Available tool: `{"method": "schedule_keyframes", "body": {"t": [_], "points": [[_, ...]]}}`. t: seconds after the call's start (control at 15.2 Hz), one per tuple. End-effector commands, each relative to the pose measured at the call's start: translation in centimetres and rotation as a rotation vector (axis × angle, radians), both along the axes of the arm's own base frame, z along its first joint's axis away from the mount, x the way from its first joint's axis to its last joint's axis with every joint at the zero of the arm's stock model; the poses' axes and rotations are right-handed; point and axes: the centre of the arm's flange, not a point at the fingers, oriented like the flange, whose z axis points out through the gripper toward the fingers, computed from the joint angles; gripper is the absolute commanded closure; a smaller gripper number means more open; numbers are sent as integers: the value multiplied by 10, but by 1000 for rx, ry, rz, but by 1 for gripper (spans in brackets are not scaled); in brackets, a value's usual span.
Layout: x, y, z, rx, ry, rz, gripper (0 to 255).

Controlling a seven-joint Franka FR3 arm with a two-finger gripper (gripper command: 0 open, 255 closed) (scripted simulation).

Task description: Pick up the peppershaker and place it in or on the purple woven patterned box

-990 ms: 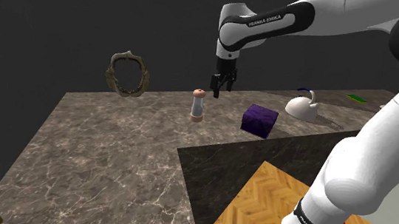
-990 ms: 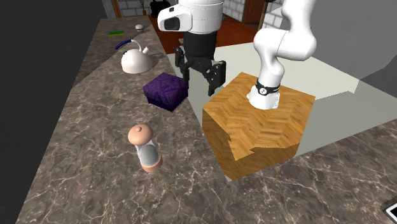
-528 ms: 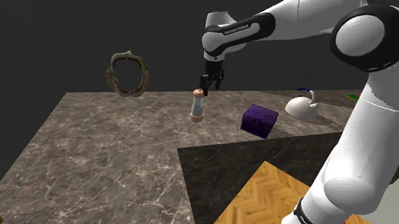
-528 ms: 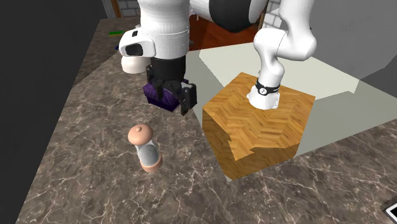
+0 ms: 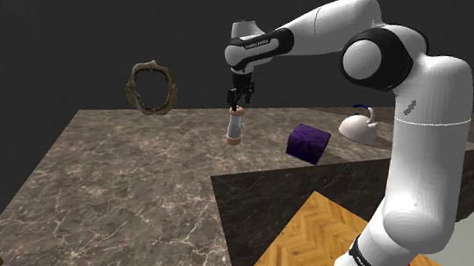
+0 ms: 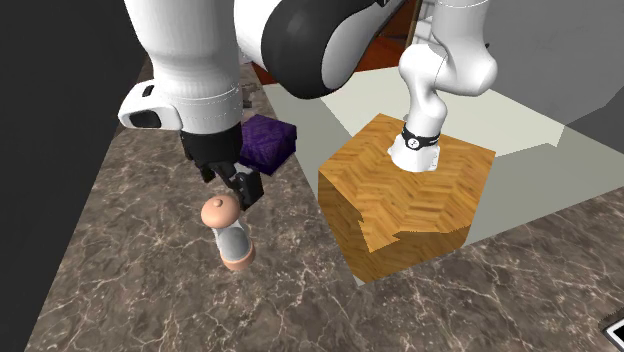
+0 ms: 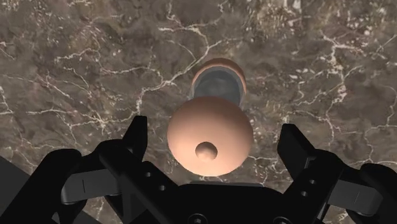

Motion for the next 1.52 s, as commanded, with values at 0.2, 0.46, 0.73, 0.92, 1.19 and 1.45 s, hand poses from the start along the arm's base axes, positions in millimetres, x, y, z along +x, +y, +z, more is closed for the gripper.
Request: {"method": "schedule_keyframes", "body": {"t": [0.2,0.46,0.73,0.92,1.19,1.45], "points": [[3,-3,-26,-2,-1,1,0],[3,-4,-34,-1,-1,1,0],[3,-4,-34,-2,-1,1,0],[3,-4,-34,-1,-1,1,255],[3,-4,-34,-2,-1,1,255],[3,-4,-34,-2,-1,1,255]]}}
